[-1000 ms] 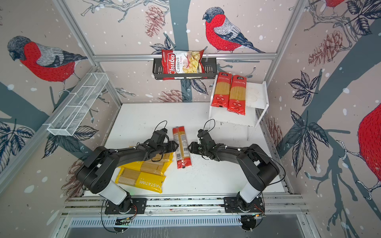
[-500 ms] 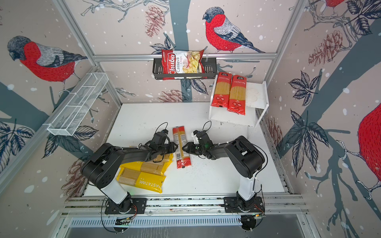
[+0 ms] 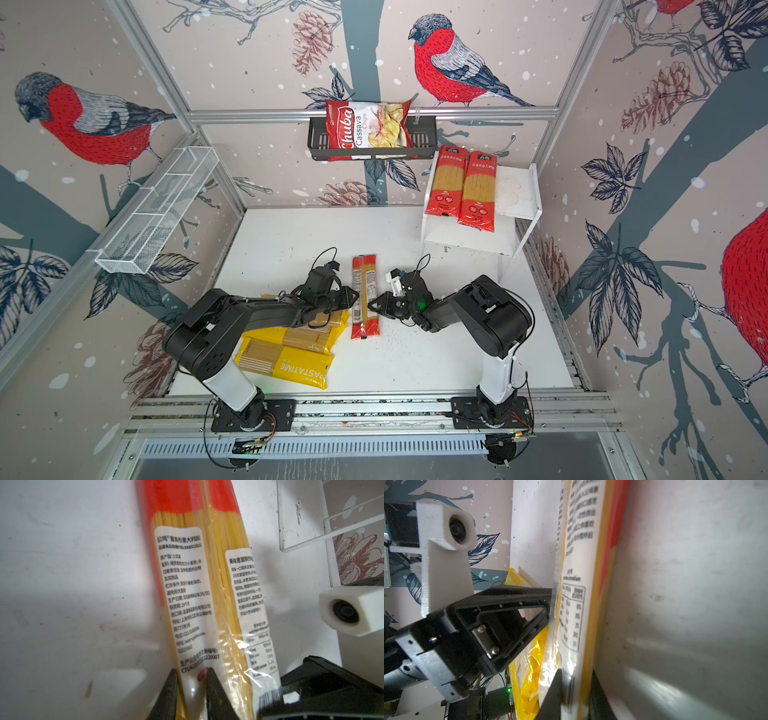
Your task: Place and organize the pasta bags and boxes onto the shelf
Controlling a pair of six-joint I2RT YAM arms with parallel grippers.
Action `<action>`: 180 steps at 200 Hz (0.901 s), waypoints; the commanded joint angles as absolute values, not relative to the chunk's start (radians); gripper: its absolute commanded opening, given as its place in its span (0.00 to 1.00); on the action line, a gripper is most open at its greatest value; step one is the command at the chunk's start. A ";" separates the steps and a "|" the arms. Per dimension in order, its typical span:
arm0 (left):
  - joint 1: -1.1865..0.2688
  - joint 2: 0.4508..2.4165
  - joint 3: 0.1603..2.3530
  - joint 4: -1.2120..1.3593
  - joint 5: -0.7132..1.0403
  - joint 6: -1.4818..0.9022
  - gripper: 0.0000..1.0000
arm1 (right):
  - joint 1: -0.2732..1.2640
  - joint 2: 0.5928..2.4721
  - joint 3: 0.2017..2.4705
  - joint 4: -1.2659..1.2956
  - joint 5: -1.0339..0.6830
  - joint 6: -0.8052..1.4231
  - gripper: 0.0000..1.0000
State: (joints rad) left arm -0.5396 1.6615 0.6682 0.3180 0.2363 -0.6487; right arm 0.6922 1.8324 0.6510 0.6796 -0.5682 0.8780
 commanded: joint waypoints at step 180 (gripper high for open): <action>-0.375 1.115 0.532 -0.020 0.022 -0.679 0.45 | 1.117 1.862 1.200 -0.398 0.665 0.379 0.12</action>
State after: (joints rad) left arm -0.4011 1.1500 0.5457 0.0204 0.0650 -0.6769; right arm 1.0744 1.7962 1.1255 -0.3515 0.5194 0.4141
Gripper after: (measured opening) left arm 0.451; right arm 0.119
